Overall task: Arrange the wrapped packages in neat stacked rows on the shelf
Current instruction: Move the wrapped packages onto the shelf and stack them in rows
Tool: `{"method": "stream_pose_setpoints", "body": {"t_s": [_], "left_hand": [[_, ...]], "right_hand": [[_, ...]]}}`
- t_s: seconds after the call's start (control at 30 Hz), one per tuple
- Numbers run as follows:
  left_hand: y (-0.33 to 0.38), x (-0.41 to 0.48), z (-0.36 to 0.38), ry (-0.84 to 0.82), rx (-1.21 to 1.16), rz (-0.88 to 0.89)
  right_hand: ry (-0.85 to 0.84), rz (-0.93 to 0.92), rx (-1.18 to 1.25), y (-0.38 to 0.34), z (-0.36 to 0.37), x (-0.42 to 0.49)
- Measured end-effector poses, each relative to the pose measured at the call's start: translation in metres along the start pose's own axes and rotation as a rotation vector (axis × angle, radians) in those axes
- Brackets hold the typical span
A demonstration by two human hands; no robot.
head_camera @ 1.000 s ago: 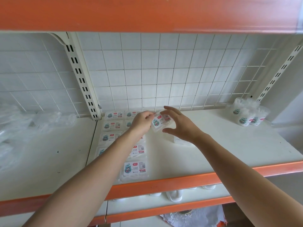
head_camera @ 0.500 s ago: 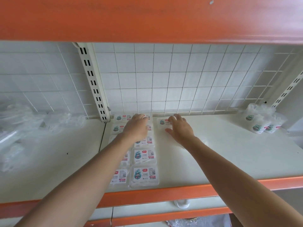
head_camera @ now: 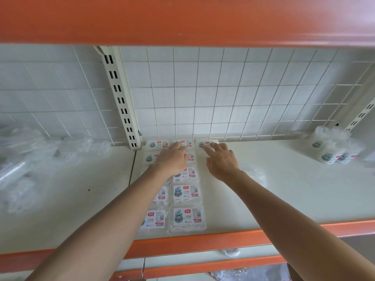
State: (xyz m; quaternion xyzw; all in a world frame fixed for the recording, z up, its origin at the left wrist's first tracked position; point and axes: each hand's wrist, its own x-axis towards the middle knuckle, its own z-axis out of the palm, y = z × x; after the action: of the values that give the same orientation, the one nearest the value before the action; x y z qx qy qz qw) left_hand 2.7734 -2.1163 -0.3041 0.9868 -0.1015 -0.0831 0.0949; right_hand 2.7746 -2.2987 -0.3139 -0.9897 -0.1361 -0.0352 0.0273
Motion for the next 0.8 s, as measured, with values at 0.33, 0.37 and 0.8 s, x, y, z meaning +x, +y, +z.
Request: {"method": "stream_pose_setpoints", "body": {"t_s": [0.33, 0.37, 0.8], "left_hand": [[-0.001, 0.001, 0.002, 0.001, 0.012, -0.001], [-0.001, 0.0, 0.001, 0.0, 0.013, -0.002], [0.048, -0.011, -0.001, 0.09, 0.129, 0.087]], "right_hand": [[-0.034, -0.021, 0.04, 0.001, -0.001, 0.005], [-0.037, -0.025, 0.036, 0.002, -0.002, 0.005], [-0.064, -0.091, 0.108, 0.045, -0.022, -0.038]]}}
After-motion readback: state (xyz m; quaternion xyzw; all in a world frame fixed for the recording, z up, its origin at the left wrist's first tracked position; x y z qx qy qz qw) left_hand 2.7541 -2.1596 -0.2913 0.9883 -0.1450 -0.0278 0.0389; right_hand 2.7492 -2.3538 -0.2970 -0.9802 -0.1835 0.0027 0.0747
